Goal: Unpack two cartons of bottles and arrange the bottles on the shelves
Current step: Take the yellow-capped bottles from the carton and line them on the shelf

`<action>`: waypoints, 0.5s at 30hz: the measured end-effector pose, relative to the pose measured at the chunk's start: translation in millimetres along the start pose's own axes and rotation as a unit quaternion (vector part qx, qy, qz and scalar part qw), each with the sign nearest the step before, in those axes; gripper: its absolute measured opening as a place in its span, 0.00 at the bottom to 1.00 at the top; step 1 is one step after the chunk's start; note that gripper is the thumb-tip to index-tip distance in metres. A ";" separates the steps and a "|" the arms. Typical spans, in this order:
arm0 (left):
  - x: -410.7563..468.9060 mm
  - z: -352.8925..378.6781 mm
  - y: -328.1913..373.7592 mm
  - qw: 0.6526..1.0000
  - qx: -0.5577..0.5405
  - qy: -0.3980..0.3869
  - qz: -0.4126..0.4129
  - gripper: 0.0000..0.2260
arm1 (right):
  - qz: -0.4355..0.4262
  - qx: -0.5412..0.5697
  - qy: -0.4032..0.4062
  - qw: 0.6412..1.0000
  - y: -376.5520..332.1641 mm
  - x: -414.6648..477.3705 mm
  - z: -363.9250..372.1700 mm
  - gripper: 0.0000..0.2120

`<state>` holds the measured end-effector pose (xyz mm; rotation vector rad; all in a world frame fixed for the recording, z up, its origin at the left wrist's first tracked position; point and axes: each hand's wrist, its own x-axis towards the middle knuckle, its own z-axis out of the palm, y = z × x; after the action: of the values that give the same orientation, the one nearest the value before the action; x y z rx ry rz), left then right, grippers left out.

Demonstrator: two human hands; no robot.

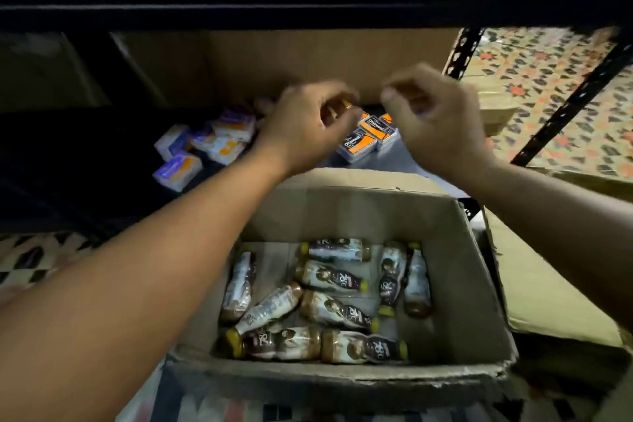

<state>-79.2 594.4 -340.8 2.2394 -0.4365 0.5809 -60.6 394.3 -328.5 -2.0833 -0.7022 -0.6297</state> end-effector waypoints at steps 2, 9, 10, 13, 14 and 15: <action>-27.6 19.0 -27.7 0.992 0.024 -0.110 -0.063 0.09 | 0.084 -0.016 -0.161 0.983 24.4 -18.6 12.4 0.05; -97.8 57.6 -66.0 0.916 0.083 -0.340 -0.196 0.09 | 0.148 -0.071 -0.616 0.770 67.5 -78.1 49.1 0.13; -107.2 62.8 -68.5 0.908 0.084 -0.353 -0.211 0.10 | 0.130 -0.086 -0.627 0.763 70.0 -87.5 55.5 0.14; -137.9 80.4 -77.8 0.886 0.087 -0.384 -0.244 0.12 | 0.116 -0.104 -0.651 0.743 81.8 -112.0 75.4 0.17; -146.7 85.5 -81.5 0.879 0.089 -0.396 -0.251 0.12 | 0.120 -0.110 -0.659 0.734 87.4 -118.6 80.7 0.18; -153.8 89.4 -83.8 0.871 0.091 -0.409 -0.258 0.13 | 0.121 -0.117 -0.664 0.728 92.9 -124.1 84.9 0.20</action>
<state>-144.1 600.7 -526.4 2.5602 -0.1612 -0.6664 -71.8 386.4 -504.7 -2.5967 -1.0641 1.1741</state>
